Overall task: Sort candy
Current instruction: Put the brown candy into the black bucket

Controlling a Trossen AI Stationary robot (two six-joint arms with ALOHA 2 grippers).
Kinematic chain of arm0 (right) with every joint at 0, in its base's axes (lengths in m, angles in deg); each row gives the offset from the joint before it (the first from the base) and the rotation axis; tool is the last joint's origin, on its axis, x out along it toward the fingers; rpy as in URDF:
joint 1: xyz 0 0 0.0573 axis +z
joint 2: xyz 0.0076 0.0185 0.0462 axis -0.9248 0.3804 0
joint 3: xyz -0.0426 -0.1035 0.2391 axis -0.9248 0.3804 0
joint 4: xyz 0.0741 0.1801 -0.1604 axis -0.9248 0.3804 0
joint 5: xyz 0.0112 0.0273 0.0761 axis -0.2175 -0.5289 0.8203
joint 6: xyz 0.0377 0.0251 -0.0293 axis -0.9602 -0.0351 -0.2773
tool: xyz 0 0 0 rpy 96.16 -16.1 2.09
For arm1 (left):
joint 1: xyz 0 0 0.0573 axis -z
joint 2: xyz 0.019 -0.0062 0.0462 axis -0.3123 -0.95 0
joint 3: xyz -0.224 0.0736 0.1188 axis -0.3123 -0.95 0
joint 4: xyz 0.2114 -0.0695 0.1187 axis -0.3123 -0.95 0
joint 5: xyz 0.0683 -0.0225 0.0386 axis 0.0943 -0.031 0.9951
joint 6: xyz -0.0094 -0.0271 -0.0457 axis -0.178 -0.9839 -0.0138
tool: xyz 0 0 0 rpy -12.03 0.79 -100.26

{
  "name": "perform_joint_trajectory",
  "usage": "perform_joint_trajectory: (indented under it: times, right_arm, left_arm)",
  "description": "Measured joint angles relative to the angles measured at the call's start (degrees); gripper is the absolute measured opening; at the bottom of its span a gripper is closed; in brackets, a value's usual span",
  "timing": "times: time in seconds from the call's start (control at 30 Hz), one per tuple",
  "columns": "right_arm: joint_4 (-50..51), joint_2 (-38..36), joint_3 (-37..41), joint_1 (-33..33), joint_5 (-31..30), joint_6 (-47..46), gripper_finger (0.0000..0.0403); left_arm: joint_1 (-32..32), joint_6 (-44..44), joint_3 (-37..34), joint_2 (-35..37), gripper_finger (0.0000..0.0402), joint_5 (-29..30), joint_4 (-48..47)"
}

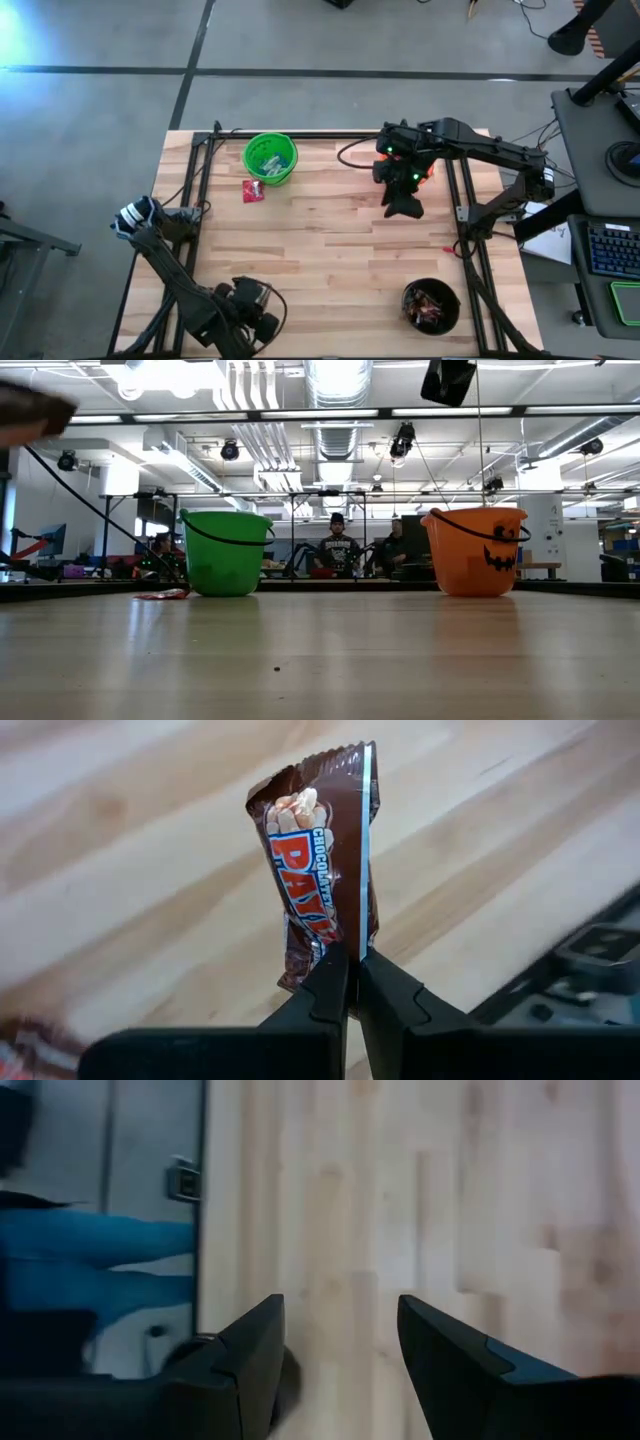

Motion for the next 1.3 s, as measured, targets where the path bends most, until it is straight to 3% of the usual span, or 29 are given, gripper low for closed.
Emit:
perform_joint_trajectory:
  times: [0.23, 0.7, 1.1, 1.3]
  right_arm:
    - [-2.46, -0.07, 0.0, 3.9, 0.3, -1.56, 0.0185]
    - [-15.46, 0.0, 0.38, 12.69, -5.14, -7.64, 0.0185]
    - [-37.28, 0.37, 5.07, 17.5, -5.53, -15.69, 0.0185]
    - [-43.53, 1.91, 5.09, 18.16, -11.76, -18.58, 0.0185]
  left_arm:
    - [-0.26, 3.89, 6.45, 0.04, 0.0, 8.05, -5.39]
    - [-4.78, 18.35, 7.8, 3.91, 0.0, 8.29, -7.21]
    - [-8.2, 35.43, 7.8, 12.39, 0.0, 8.97, -8.13]
    - [-10.82, 43.05, 7.8, 15.21, 0.0, 9.44, -8.09]
